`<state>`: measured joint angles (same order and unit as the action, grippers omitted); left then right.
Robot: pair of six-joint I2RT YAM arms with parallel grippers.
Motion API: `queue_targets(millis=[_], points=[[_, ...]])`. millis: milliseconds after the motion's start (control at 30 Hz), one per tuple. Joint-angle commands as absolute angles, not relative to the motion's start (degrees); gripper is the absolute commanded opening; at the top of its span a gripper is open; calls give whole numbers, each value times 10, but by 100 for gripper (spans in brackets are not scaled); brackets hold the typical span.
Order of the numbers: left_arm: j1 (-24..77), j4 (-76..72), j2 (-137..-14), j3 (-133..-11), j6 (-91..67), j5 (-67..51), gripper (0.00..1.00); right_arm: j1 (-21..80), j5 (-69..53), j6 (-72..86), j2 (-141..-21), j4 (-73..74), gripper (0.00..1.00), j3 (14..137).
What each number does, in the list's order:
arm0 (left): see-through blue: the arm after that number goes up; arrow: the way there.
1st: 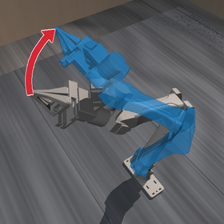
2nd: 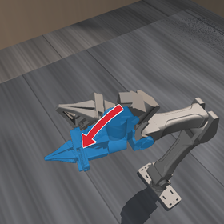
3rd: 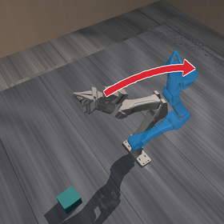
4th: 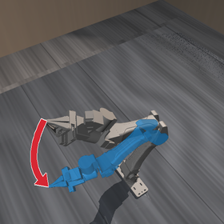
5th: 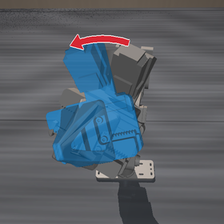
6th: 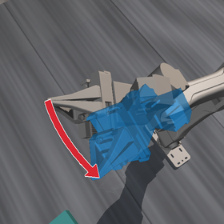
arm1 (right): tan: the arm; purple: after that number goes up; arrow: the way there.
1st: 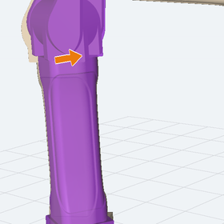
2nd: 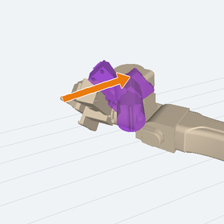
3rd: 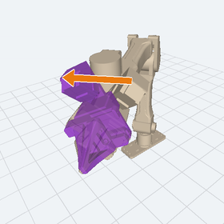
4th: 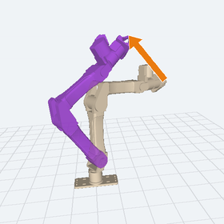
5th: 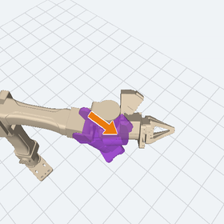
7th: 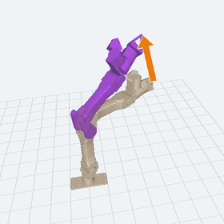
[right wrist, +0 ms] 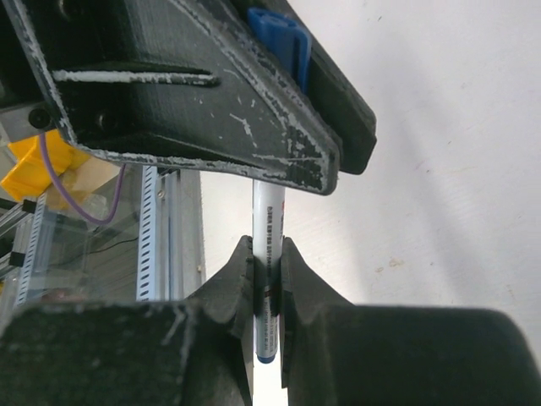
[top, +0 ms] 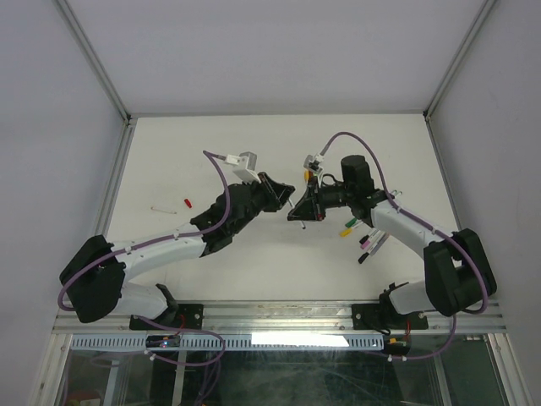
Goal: Open the pen caps
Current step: Open the pen cap from the pen, then place the pen cap at the center of the board.
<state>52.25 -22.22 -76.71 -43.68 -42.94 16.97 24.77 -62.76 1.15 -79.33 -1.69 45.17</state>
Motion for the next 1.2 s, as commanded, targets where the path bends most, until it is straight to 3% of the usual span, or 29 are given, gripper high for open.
queue_targets(millis=[0, 267, 467, 733, 867, 1167], points=[[440, -267, -731, -460, -376, 172, 0, 262, -641, 28, -800, -36, 0, 462], [307, -273, -700, -459, -381, 132, 0, 291, -622, 92, -827, -94, 0, 441], [267, -260, -671, -436, -373, 122, 0, 318, -605, 108, -854, -99, 0, 449], [263, -74, -644, -360, -378, 166, 0, 319, -606, 62, -858, -46, 0, 479], [262, 0, -680, -343, -396, 209, 0, 319, -603, 51, -866, -31, 0, 487], [252, 145, -874, -469, -416, 308, 0, 317, -591, 30, -863, -11, 0, 491]])
